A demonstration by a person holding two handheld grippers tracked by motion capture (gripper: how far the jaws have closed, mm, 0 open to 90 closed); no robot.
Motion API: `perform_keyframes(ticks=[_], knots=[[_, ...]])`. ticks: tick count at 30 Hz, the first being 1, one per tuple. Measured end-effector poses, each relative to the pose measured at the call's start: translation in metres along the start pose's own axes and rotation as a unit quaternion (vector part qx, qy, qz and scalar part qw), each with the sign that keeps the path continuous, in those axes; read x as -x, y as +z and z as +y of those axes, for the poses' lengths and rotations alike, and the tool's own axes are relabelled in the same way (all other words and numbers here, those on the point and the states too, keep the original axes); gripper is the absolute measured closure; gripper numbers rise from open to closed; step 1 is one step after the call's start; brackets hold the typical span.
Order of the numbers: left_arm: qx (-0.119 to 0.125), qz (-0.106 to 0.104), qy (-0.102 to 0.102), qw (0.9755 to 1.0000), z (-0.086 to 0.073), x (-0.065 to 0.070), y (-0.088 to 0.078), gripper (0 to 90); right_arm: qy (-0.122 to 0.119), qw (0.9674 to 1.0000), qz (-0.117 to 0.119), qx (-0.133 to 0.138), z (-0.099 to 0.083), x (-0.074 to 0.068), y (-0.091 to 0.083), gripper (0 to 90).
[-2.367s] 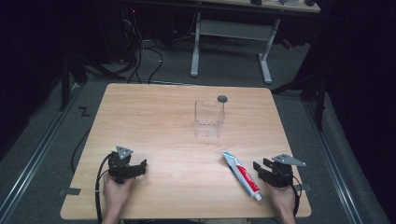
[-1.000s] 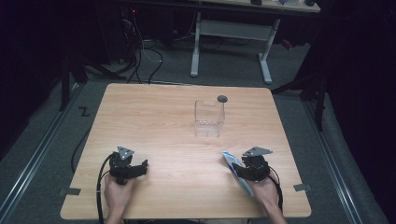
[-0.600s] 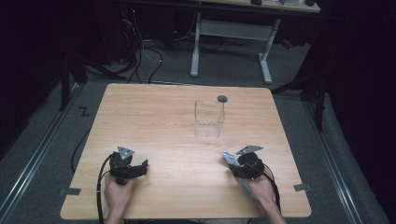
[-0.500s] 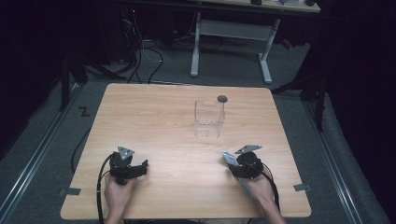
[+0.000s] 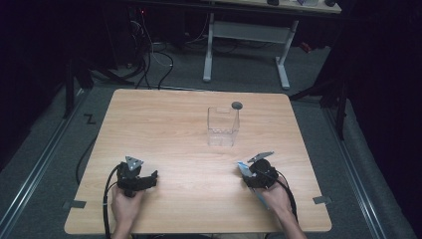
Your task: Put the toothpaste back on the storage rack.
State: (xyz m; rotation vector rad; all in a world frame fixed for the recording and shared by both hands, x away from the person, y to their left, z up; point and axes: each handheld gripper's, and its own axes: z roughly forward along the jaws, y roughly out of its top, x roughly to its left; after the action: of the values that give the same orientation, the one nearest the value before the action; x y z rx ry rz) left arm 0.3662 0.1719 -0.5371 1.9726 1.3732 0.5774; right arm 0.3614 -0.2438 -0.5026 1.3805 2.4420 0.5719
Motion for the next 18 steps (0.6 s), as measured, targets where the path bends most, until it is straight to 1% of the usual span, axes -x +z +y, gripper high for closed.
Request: perform_keyframes(ticks=[3, 5, 7, 8, 9, 10, 11, 12, 14, 18], knots=[[0.0, 0.0, 0.0, 1.0, 0.0, 0.0001, 0.0, 15.3, 0.009, 0.9999, 0.013, 0.0, -0.0001, 0.0029, 0.0, 56.4], [0.0, 0.0, 0.0, 1.0, 0.0, 0.0001, 0.0, 15.4, 0.01, 0.9998, 0.019, -0.001, 0.0004, 0.0048, -0.0003, 58.1], [0.0, 0.0, 0.0, 1.0, 0.0, 0.0, 0.0, 15.4, 0.013, 0.9997, 0.02, -0.004, 0.001, 0.004, -0.001, 60.1], [0.0, 0.0, 0.0, 1.0, 0.0, 0.0001, 0.0, 15.4, 0.008, 0.9997, 0.021, -0.003, 0.0013, 0.0042, -0.0012, 61.6], [0.0, 0.0, 0.0, 1.0, 0.0, 0.0001, 0.0, 15.4, 0.007, 0.9996, 0.026, -0.002, 0.0012, 0.004, -0.0018, 66.6], [0.0, 0.0, 0.0, 1.0, 0.0, 0.0, 0.0, 15.4, 0.003, 0.9995, 0.032, -0.001, 0.0012, 0.0033, -0.0022, 69.1], [0.0, 0.0, 0.0, 1.0, 0.0, 0.0001, 0.0, 15.4, -0.001, 0.9996, 0.03, -0.001, 0.0014, 0.0017, -0.0026, 69.5], [0.0, 0.0, 0.0, 1.0, 0.0, 0.0, 0.0, 15.4, -0.008, 0.9997, 0.022, -0.004, 0.0021, -0.0006, -0.0028, 69.9], [0.0, 0.0, 0.0, 1.0, 0.0, 0.0, 0.0, 15.4, -0.015, 0.9997, 0.017, -0.008, 0.0034, -0.0024, -0.003, 70.3], [0.0, 0.0, 0.0, 1.0, 0.0, 0.0001, 0.0, 15.4, -0.015, 0.9997, 0.019, -0.008, 0.0035, -0.0021, -0.0034, 71.0]])
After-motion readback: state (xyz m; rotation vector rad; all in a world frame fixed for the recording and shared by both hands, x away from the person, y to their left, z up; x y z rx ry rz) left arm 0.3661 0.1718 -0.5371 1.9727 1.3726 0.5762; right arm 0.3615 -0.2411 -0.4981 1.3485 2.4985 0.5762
